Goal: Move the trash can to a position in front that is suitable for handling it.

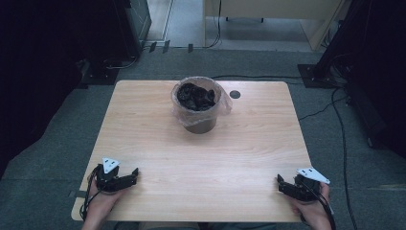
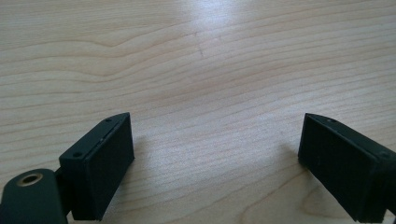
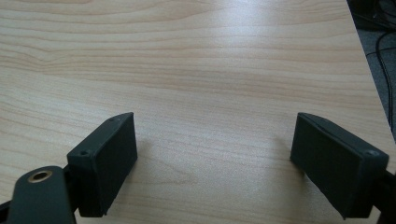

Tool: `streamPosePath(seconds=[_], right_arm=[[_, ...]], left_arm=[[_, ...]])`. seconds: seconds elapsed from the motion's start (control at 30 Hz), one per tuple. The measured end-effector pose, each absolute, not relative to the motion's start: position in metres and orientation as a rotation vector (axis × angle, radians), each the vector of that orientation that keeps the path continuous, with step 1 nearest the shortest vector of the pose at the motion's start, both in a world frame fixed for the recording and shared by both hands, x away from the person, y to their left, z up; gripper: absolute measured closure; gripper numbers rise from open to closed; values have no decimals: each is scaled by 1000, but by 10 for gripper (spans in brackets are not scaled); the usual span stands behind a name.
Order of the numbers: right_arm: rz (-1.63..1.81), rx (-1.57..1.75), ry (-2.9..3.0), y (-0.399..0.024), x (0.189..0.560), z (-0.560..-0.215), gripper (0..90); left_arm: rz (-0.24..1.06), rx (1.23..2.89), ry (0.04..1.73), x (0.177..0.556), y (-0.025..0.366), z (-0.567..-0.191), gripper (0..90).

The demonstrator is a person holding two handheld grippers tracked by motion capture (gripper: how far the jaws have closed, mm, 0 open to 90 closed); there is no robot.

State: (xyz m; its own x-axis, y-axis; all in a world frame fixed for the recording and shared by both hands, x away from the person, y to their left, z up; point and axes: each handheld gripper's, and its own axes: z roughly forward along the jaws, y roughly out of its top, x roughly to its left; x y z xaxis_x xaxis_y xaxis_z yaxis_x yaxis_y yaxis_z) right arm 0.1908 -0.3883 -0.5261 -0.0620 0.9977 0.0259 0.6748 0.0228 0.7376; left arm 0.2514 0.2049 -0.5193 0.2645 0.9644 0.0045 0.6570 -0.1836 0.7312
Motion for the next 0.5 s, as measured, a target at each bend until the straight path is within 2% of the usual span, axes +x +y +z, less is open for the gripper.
streamPosePath(seconds=[0.17, 0.2, 0.23, 0.27, 0.33, 0.4, 0.5], right_arm=[[817, 1697, 1790, -388, 191, -526, 164], [818, 1693, 1790, -388, 191, -526, 215], [825, 1685, 1777, -387, 190, -525, 302], [825, 1685, 1777, -387, 190, -525, 302], [821, 1649, 1752, -384, 188, -524, 453], [841, 1633, 1730, -382, 190, -521, 507], [893, 1626, 1697, -379, 194, -516, 516]], left_arm=[[642, 1920, 1465, 251, 205, -519, 104], [642, 1920, 1465, 252, 205, -519, 104], [642, 1920, 1465, 252, 205, -519, 104], [642, 1920, 1465, 252, 205, -519, 104], [642, 1920, 1467, 252, 204, -519, 104], [642, 1919, 1467, 252, 204, -519, 104], [642, 1918, 1467, 252, 204, -519, 104]])
